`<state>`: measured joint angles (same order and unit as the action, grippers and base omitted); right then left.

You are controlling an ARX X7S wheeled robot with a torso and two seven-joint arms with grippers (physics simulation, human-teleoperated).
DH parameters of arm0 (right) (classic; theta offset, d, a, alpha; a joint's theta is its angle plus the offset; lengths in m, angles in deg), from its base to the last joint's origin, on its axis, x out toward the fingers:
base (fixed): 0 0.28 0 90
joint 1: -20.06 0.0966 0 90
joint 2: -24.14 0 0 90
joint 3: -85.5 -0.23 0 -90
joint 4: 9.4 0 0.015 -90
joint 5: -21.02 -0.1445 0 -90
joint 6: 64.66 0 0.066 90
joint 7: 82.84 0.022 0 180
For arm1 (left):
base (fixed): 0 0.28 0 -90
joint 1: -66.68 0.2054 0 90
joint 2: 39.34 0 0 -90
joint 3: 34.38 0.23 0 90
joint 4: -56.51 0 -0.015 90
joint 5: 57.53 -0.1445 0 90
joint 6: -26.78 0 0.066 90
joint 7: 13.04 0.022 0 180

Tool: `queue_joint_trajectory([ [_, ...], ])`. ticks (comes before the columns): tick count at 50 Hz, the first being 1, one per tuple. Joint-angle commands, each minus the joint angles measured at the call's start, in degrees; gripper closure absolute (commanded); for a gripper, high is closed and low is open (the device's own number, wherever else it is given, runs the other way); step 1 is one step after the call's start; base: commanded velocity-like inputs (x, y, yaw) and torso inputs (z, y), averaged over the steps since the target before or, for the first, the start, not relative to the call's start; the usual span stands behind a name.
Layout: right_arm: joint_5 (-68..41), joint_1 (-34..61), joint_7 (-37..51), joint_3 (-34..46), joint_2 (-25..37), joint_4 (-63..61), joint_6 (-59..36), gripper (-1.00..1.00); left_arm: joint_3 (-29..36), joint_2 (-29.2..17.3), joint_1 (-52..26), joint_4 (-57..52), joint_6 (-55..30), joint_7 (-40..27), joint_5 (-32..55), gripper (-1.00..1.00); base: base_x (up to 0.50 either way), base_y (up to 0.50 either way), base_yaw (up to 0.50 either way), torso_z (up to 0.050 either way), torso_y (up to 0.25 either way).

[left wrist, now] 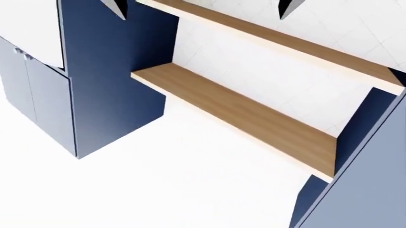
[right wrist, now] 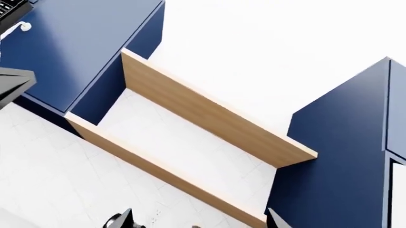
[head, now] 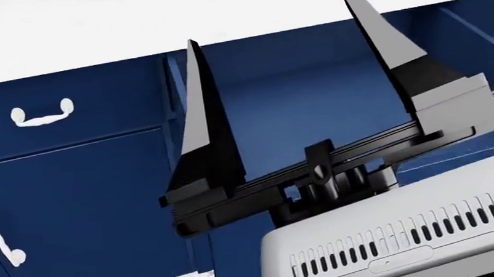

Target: Close the right drawer.

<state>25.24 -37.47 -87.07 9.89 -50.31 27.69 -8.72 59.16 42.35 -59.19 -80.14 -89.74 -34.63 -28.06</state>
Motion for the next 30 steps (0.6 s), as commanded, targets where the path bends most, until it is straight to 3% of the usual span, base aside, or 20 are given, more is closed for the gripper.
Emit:
queue_joint_trajectory([
  [1, 1.1, -0.1, 0.6, 1.2, 0.7, 0.4, 0.8, -1.0, 0.6, -0.7, 0.4, 0.0, 0.7, -0.4, 0.4, -1.0, -0.29, 0.09, -0.5, 0.0, 0.0],
  [13, 1.6, 0.3, 1.2, 1.9, 0.6, 0.6, 0.6, -1.0, 0.7, -1.5, 1.0, -0.3, 0.9, -0.7, 1.6, -1.0, -0.28, 0.11, -0.5, 0.0, 0.0],
  [20, -0.5, 0.1, 1.0, 0.9, -0.4, -0.5, -1.7, -1.0, 1.0, -2.0, 1.2, -1.1, 0.7, -1.3, 2.2, -1.0, -0.01, 0.0, 0.0, 0.0, 0.0],
  [23, -0.1, 0.3, 1.2, 1.0, -0.2, -1.0, -3.2, -1.0, 0.8, -2.1, 1.6, -1.1, 0.9, -1.4, 2.4, -1.0, 0.08, 0.18, 0.0, 0.0, 0.0],
  [30, 1.2, 0.5, 1.4, 2.2, 0.5, -1.0, -4.1, -1.0, 1.3, -2.3, 2.1, -1.4, 1.1, -1.6, 2.9, -1.0, 0.53, 0.11, 0.0, 0.0, 0.0],
])
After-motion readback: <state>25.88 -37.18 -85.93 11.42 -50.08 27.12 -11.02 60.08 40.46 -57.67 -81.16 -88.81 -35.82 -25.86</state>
